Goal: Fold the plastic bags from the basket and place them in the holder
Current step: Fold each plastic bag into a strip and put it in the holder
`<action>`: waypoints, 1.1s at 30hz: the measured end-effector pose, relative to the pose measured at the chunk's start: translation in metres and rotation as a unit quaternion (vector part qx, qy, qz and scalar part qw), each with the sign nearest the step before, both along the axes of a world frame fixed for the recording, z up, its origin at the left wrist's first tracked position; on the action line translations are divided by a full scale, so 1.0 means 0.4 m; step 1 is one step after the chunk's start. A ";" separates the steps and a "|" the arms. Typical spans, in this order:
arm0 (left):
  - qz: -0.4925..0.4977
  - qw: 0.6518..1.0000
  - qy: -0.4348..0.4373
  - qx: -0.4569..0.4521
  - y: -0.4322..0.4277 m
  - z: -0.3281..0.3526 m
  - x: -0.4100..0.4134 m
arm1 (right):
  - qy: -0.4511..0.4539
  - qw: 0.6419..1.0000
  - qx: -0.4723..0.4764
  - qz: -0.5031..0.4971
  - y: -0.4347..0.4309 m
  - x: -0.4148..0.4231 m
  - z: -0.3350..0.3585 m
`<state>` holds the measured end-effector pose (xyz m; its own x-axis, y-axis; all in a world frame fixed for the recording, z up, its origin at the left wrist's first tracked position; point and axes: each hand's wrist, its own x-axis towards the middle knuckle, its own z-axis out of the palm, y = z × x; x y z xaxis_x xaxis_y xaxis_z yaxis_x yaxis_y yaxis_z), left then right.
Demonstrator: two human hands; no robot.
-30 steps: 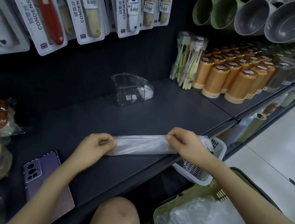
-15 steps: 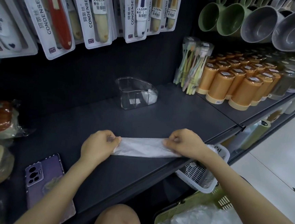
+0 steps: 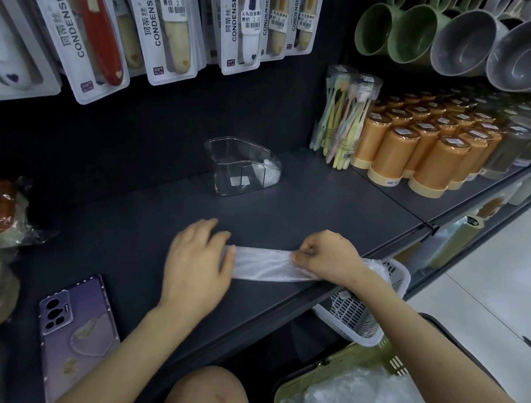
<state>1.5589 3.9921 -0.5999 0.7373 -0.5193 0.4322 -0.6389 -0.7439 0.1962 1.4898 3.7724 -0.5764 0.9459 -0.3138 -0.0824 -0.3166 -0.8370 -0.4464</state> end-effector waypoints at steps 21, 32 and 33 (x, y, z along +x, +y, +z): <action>0.032 0.966 0.190 0.173 -0.054 -0.053 -0.018 | -0.010 0.973 -0.176 0.147 0.099 -0.048 -0.091; 0.024 0.965 0.189 0.178 -0.051 -0.053 -0.016 | -0.042 0.990 -0.131 -0.037 -0.099 -0.181 -0.038; 0.021 0.965 0.191 0.178 -0.051 -0.051 -0.015 | -0.091 0.984 -0.125 -0.092 -0.103 -0.184 -0.024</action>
<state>1.5530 3.9717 -0.6204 0.8314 -0.5505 -0.0757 -0.5380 -0.8316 0.1379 1.4162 3.7311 -0.5861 0.8635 -0.4692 0.1849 -0.4061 -0.8643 -0.2968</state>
